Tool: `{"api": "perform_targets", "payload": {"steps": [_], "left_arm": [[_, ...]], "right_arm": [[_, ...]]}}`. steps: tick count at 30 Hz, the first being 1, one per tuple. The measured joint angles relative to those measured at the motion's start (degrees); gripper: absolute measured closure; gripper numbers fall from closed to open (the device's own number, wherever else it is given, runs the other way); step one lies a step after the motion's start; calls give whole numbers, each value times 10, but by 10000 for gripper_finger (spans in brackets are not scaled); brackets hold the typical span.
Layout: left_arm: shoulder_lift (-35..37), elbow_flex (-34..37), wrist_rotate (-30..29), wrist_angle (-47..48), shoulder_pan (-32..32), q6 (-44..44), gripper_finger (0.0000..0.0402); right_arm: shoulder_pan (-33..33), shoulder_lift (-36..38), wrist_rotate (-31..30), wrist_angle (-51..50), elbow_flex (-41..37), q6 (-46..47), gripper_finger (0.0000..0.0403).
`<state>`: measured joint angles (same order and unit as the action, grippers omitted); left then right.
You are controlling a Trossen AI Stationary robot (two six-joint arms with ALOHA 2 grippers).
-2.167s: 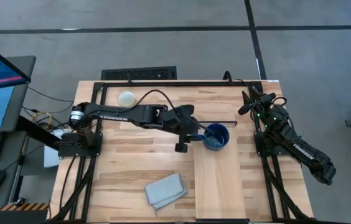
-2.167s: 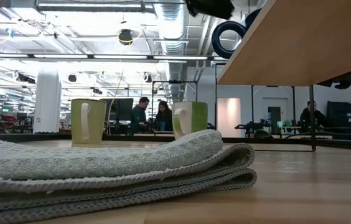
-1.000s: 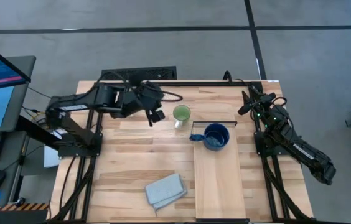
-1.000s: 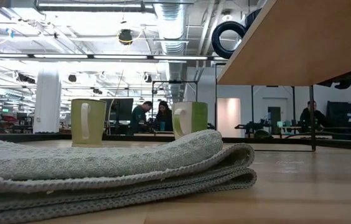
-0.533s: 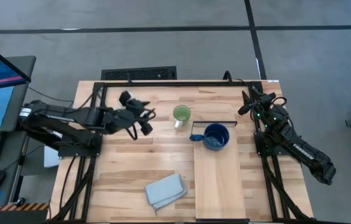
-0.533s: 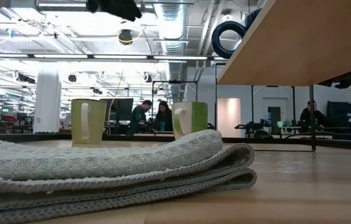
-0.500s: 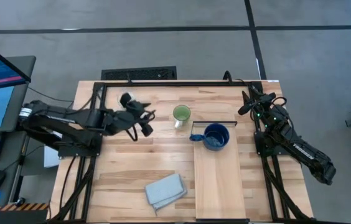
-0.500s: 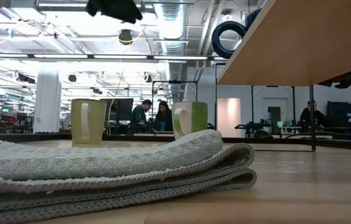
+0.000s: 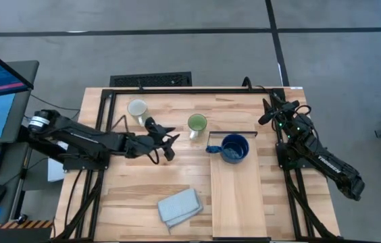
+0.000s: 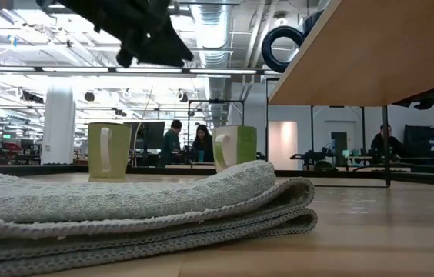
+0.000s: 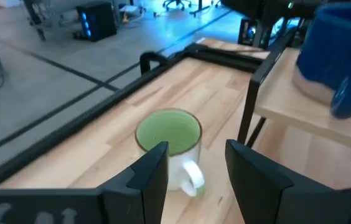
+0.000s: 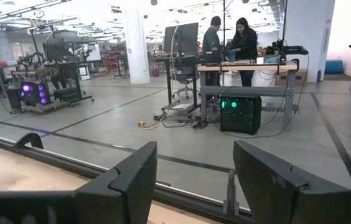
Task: Stack small to large cups/mugs on shelf
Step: Put the light green cup on the shelf
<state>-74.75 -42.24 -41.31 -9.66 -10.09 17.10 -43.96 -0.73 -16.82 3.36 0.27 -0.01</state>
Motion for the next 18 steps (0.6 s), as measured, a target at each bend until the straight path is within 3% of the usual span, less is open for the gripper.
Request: {"api": "perform_targets", "payload": {"steps": [11, 18], "left_arm": [[-158, 0, -74, -159, 1, 17, 251], [-233, 0, -87, -244, 1, 14, 251]], "right_arm": [[0, 0, 0, 0, 0, 0, 168], [0, 0, 0, 0, 0, 0, 168]]}}
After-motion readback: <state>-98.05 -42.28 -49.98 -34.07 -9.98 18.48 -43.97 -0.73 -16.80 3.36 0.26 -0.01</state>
